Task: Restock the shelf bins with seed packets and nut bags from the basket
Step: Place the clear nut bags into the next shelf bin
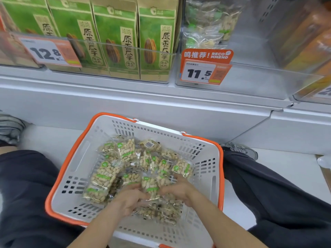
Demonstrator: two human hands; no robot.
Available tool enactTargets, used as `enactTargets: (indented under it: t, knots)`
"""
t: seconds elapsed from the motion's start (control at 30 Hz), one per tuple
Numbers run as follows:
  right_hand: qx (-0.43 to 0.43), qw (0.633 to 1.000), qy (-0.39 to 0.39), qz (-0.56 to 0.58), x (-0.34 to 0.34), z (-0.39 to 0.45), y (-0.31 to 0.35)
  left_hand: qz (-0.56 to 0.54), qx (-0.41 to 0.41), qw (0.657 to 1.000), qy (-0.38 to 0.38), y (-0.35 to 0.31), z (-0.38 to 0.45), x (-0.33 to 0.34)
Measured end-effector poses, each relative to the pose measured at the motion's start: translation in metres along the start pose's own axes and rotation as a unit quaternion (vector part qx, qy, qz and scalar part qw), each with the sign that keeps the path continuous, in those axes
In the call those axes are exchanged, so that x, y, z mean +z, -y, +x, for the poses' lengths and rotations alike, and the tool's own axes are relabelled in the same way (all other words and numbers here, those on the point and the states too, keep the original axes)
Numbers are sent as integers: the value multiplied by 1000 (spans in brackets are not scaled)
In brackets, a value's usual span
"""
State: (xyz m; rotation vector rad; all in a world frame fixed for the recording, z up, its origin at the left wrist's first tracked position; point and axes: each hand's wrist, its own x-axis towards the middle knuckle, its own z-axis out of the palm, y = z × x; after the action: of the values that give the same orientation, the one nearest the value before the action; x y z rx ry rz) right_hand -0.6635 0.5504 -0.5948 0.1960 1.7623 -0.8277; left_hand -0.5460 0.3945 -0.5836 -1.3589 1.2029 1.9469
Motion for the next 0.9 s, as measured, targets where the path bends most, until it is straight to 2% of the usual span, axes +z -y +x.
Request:
enactTargets:
  t: [0.1,0.23,0.37,0.53,0.67,0.73,0.8,0.9]
  knots:
    - [-68,997,-5,28,2,-9,11,-18,45,999,9,-7,-9,4]
    - [-190,981,-38,7,-3,-26,27,1,132,991,32,-15,-18,11]
    - [-244,965,-93,35,-9,-31,37,-10,208,976,62,-27,-34,21]
    - [-302,944,-129,36,-14,-43,49,-20,236,969,75,-44,-54,28]
    - [-346,932,-105,-17,-13,-60,55,-48,232,965,113,-55,-68,33]
    - [-355,931,-84,-27,-10,-66,55,-28,244,962,115,-56,-71,32]
    - [-351,933,-73,-27,-6,-67,54,36,275,954,115,-60,-81,38]
    - [-329,944,-33,-7,-2,-70,55,98,348,931,46,-63,-86,47]
